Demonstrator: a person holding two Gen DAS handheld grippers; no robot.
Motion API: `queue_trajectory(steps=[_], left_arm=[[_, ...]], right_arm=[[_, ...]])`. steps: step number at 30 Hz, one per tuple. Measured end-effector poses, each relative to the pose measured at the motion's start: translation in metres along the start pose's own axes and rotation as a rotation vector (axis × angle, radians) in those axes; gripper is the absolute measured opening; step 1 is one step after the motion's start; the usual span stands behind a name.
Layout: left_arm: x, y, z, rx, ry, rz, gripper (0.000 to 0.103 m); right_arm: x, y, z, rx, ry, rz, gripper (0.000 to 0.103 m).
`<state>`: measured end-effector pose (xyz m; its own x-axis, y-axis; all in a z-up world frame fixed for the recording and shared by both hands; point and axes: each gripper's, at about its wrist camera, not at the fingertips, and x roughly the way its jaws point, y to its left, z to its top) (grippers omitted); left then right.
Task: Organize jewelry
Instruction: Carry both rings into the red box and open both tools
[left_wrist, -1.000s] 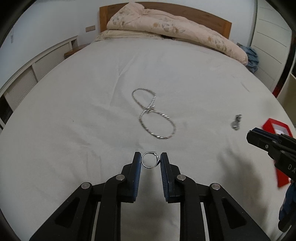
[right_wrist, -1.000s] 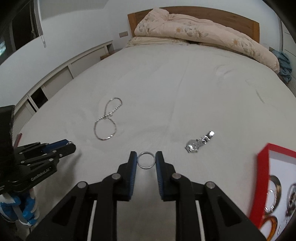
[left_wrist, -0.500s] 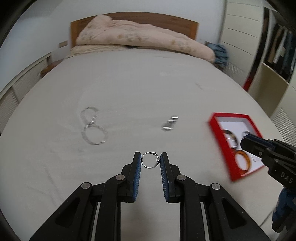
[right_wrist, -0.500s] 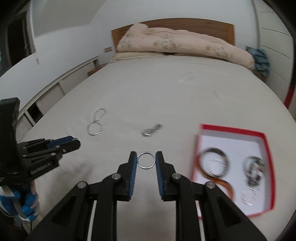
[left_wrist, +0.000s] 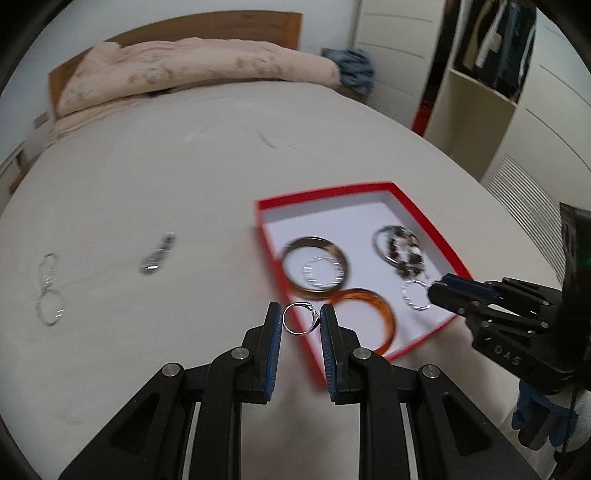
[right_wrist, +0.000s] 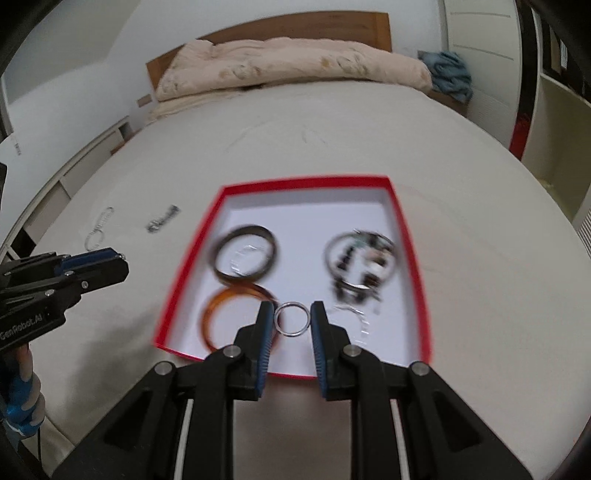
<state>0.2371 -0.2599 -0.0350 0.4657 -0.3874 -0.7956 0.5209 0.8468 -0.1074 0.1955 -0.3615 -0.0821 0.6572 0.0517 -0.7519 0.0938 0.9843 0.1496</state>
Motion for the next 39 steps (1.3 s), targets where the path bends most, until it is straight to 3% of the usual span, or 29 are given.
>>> queue_trajectory(steps=[10, 26, 32, 39], left_arm=[[0.059, -0.047, -0.004, 0.086, 0.093, -0.025, 0.021], [0.074, -0.038, -0.012, 0.069, 0.140, -0.004, 0.021], [0.062, -0.036, -0.011, 0.063, 0.120, -0.008, 0.038], [0.028, -0.034, -0.006, 0.065, 0.068, -0.005, 0.046]], right_arm=[[0.032, -0.031, -0.006, 0.006, 0.077, -0.009, 0.019], [0.034, -0.026, -0.010, -0.033, 0.131, -0.030, 0.020], [0.027, -0.024, -0.010, -0.035, 0.139, -0.049, 0.025], [0.008, -0.019, -0.009, -0.021, 0.118, -0.059, 0.027]])
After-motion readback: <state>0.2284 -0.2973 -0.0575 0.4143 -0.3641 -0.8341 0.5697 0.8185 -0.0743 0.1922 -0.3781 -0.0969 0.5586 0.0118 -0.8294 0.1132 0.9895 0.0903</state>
